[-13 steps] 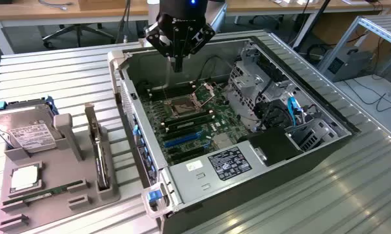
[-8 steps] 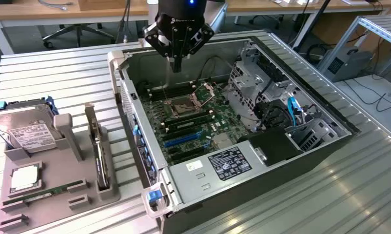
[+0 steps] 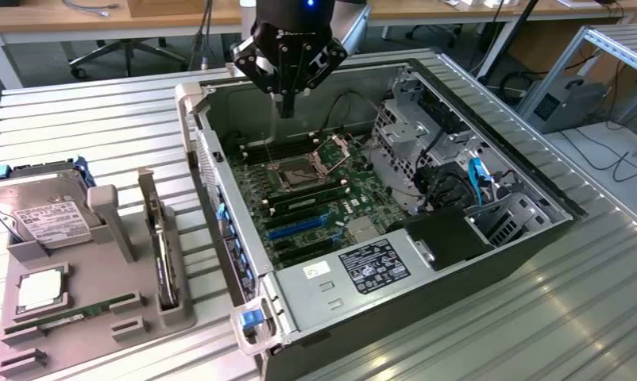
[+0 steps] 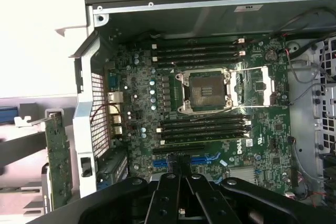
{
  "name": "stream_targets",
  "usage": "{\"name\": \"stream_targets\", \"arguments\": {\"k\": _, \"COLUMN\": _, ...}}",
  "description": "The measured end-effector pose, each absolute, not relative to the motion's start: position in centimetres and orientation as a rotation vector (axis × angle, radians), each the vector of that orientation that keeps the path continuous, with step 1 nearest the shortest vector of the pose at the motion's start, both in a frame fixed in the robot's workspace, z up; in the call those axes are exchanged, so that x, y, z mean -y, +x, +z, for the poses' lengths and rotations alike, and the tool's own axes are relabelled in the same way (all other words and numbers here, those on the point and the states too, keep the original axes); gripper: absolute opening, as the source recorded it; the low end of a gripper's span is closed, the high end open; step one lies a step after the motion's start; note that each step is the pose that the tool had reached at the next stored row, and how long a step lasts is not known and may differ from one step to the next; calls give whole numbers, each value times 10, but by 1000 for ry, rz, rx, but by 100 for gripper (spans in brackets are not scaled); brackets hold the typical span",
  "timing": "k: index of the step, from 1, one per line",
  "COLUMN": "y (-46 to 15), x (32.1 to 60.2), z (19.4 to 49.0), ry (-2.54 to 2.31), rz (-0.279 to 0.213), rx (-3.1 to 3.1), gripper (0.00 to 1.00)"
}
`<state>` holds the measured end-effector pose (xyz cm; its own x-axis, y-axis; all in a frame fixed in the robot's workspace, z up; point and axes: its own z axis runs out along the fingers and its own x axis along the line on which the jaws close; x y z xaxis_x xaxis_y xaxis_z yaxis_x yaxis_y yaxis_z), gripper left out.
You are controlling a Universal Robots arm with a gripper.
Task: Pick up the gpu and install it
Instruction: 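Reach for the gpu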
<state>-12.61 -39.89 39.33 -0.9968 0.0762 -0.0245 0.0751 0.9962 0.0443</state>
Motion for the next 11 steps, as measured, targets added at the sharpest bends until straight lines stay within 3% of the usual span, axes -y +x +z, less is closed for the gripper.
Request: {"name": "stream_targets", "arguments": {"k": 11, "y": -130, "x": 399, "z": 393, "ry": 118, "rz": 68, "rx": -3112, "gripper": 11}}
